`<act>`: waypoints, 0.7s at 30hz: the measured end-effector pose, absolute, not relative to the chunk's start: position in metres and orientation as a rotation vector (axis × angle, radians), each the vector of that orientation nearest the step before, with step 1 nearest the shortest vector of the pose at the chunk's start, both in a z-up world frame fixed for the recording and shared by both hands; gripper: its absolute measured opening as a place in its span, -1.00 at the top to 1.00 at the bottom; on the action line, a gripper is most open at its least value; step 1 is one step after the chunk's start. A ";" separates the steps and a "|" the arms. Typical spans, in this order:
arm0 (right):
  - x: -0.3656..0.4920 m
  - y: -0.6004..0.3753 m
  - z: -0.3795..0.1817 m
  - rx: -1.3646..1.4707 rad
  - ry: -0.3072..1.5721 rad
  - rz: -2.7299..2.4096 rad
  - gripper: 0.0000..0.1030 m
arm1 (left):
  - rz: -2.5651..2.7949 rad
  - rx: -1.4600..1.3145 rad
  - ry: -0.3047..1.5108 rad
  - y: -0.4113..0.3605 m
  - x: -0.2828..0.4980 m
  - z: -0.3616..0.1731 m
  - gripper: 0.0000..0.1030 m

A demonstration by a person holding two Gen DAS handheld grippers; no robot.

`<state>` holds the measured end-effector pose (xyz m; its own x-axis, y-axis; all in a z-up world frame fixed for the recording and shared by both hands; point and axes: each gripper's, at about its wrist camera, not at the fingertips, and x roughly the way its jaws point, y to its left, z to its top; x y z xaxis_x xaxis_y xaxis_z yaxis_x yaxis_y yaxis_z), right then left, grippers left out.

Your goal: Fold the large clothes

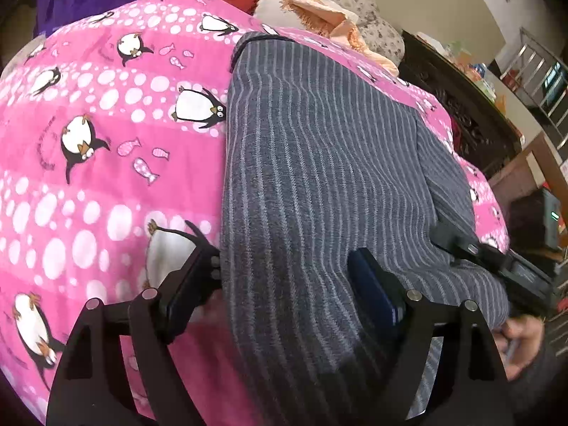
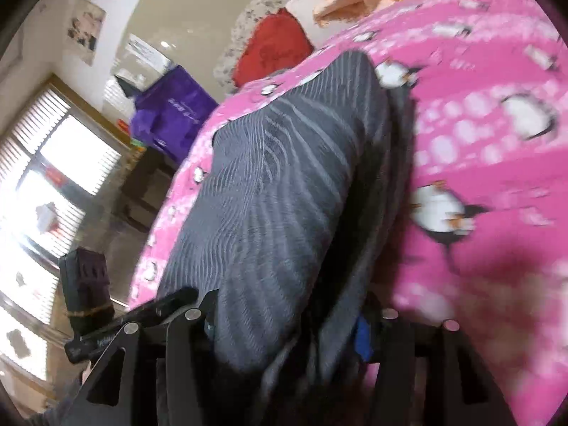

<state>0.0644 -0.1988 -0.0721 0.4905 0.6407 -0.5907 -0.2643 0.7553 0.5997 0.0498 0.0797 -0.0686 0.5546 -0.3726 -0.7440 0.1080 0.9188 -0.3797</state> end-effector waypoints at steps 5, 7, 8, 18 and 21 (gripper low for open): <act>0.005 -0.221 -0.017 0.243 0.857 0.482 -0.03 | -0.212 -0.219 0.941 0.080 0.025 -0.050 -0.63; -0.020 -0.225 -0.002 0.158 0.826 0.449 -0.14 | -0.157 -0.177 0.923 0.081 0.006 -0.037 -0.85; -0.031 -0.226 0.002 0.135 0.813 0.439 -0.26 | -0.128 -0.150 0.905 0.081 -0.004 -0.030 -0.93; -0.078 -0.216 0.019 0.019 0.738 0.352 -0.29 | 0.044 -0.073 0.776 0.063 -0.046 0.020 -0.96; -0.085 -0.207 0.027 -0.020 0.717 0.357 -0.29 | -0.003 -0.127 0.824 0.054 -0.044 0.019 -0.96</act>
